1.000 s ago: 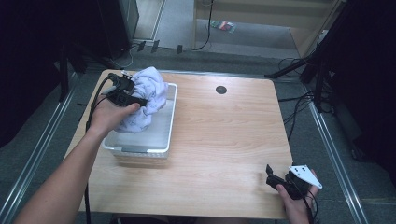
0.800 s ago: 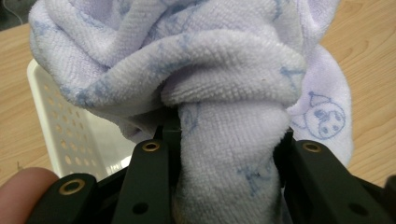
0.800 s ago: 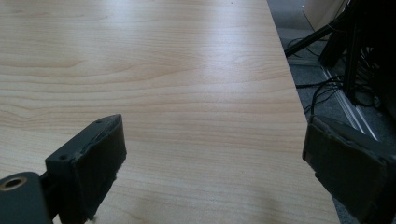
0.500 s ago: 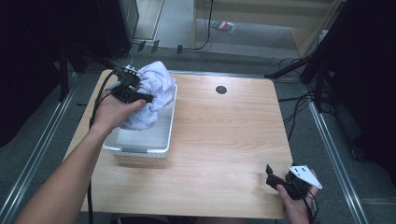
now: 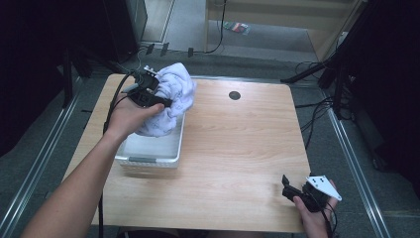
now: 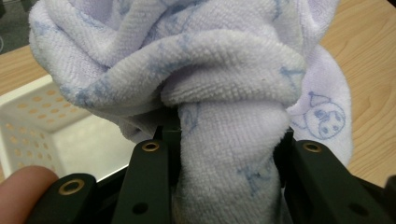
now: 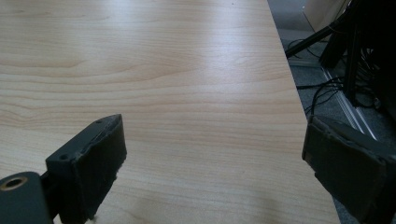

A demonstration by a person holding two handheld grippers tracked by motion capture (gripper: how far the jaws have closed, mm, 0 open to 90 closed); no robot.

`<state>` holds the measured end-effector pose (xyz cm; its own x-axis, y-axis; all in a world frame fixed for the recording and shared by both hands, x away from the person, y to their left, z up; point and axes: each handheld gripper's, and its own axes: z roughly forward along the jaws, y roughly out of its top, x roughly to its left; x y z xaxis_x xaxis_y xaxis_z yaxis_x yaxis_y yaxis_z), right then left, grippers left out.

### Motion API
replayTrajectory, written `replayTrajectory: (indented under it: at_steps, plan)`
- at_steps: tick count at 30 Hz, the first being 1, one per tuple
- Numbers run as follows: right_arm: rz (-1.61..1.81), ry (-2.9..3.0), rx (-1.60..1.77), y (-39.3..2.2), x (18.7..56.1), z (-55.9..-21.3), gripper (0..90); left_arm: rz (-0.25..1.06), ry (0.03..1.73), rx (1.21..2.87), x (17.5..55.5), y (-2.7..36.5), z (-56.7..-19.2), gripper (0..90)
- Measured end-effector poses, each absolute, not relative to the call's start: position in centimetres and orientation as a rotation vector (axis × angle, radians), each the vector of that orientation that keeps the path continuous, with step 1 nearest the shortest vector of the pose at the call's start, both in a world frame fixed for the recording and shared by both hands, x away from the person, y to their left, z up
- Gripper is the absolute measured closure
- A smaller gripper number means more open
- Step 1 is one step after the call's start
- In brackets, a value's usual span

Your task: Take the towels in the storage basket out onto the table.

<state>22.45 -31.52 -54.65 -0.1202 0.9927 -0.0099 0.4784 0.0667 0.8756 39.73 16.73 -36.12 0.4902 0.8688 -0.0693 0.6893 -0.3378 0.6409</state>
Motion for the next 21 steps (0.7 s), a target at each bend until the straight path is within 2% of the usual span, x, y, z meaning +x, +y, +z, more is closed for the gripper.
replayTrajectory:
  at_steps: [21]
  plan:
    - [0.983, 1.684, 1.470, -31.4, 22.4, -54.6, 6.6, 0.315, 1.206, 2.143, 40.2, 11.5, -35.6, 63.4]
